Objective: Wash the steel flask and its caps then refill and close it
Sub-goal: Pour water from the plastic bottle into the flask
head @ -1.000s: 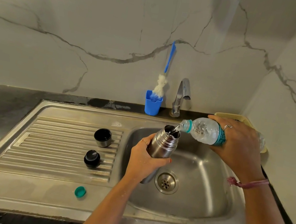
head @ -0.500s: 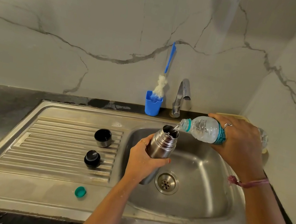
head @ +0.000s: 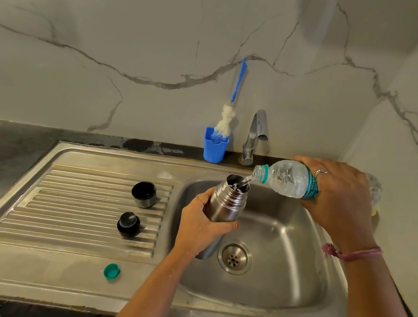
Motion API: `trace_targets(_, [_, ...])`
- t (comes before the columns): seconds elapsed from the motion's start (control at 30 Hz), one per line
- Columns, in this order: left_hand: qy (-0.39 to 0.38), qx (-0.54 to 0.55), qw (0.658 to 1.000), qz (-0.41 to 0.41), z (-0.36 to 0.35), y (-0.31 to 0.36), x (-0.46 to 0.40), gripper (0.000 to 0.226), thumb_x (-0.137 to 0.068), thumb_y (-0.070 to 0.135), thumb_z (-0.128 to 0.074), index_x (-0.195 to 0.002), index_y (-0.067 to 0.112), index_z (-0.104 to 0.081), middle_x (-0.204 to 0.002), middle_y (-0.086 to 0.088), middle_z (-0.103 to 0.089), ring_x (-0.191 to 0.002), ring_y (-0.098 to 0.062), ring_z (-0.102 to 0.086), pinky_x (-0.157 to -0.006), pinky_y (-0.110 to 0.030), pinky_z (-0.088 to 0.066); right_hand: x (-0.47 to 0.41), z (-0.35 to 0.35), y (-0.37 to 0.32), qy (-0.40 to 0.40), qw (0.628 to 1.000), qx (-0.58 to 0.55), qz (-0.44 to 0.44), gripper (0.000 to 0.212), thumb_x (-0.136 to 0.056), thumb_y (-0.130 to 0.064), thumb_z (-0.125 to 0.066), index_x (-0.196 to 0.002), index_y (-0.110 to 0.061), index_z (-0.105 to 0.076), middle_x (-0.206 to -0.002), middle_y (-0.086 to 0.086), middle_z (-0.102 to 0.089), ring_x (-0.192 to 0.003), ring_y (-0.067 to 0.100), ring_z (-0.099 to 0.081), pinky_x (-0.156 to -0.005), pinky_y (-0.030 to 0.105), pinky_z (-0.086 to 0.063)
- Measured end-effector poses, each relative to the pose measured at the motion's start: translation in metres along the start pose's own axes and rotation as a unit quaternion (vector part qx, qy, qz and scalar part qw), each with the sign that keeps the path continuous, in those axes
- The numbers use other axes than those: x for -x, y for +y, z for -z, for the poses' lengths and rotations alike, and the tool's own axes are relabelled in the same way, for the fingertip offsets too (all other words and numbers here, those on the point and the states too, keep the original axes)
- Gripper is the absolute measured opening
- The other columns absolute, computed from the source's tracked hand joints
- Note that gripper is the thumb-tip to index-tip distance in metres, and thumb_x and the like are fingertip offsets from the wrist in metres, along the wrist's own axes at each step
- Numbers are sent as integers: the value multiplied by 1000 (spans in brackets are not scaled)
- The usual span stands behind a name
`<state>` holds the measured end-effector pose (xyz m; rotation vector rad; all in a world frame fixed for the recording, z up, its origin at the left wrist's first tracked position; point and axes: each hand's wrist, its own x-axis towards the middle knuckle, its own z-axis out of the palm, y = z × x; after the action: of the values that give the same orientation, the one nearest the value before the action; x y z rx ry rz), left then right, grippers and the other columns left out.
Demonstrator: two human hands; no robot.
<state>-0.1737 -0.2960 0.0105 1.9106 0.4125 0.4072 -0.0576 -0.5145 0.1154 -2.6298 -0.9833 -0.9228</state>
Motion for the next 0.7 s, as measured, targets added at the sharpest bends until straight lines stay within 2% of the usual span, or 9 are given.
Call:
trace_targets(0.33, [-3, 2, 1000, 7, -2, 1, -1, 84, -61, 30, -92, -135, 30, -52, -118, 14, -64, -104, -5, -61, -96, -32, -53, -4, 0, 3, 14, 1000, 13, 17, 61, -70, -44, -82, -123, -21, -62, -106, 1, -69, -95, 27, -63, -84, 43, -44])
trace_targets(0.7, [-4, 3, 1000, 5, -6, 1, -4, 82, -61, 31, -92, -133, 33, -53, -116, 16, -64, -102, -2, -61, -92, -24, -52, -6, -2, 6, 7, 999, 23, 21, 65, -68, -41, -84, -125, -22, -61, -107, 1, -68, -95, 28, -62, -85, 44, -45])
